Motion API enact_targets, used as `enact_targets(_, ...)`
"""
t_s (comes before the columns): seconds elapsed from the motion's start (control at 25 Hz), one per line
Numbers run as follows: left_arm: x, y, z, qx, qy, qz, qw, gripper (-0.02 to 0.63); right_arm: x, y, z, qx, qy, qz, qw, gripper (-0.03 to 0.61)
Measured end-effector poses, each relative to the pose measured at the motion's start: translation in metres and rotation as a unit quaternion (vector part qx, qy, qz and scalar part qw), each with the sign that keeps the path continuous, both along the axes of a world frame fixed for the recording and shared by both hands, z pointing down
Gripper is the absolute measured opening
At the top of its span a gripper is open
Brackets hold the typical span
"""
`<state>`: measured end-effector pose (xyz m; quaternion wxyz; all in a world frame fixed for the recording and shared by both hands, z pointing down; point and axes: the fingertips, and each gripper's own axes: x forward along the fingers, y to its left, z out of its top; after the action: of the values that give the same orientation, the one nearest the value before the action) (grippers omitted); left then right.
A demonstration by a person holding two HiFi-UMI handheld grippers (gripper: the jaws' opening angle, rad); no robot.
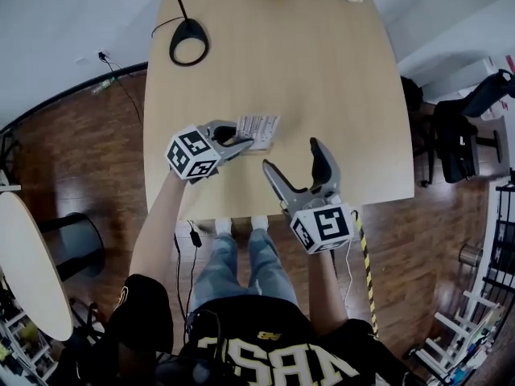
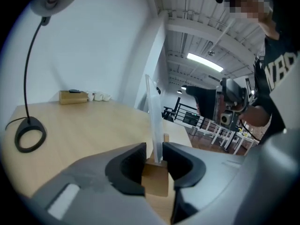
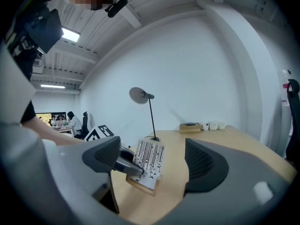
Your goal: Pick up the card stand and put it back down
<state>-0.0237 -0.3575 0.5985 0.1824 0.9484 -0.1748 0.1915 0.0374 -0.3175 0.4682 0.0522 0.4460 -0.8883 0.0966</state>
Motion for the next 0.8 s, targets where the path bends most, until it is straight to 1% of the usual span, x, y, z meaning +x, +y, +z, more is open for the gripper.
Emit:
enact_targets(0.08, -0.006, 0.004, -0.036, 0.007, 0.019, -0.02, 0.9996, 0.114, -0.003, 0.004, -0.022, 0.015, -0.004, -0.003, 1.0, 0.436)
enact_targets(0.16, -0.013, 0.007, -0.075, 0.026, 0.032, -0.043, 0.9982, 0.114, -0.007, 0.007, -0.046, 0.032, -0.006, -0.007, 0.999, 0.436)
enact_targets(0.28, -0.029, 0.008, -0.138, 0.071, 0.036, -0.084, 0.9933, 0.114, -0.016, 0.01, -0.087, 0.065, -0.014, -0.013, 0.998, 0.436)
enact_targets(0.36, -0.042, 0.009, -0.178, 0.104, 0.033, -0.119, 0.9869, 0.114, -0.023, 0.011, -0.114, 0.089, -0.021, -0.017, 0.996, 0.436)
enact_targets(0.48, -0.063, 0.016, -0.229, 0.153, 0.022, -0.18, 0.9714, 0.114, -0.032, 0.012, -0.148, 0.116, -0.024, -0.017, 0.993, 0.436)
enact_targets(0.6, -0.081, 0.024, -0.271, 0.192, 0.027, -0.24, 0.9513, 0.114, -0.035, 0.007, -0.178, 0.135, -0.018, -0.012, 0.991, 0.436)
enact_targets(0.68, -0.095, 0.029, -0.288, 0.212, 0.024, -0.277, 0.9368, 0.114, -0.04, 0.006, -0.195, 0.151, -0.021, -0.016, 0.988, 0.436)
enact_targets(0.8, -0.113, 0.043, -0.301, 0.239, 0.0, -0.327, 0.9144, 0.114, -0.047, 0.013, -0.206, 0.161, -0.028, -0.02, 0.986, 0.436)
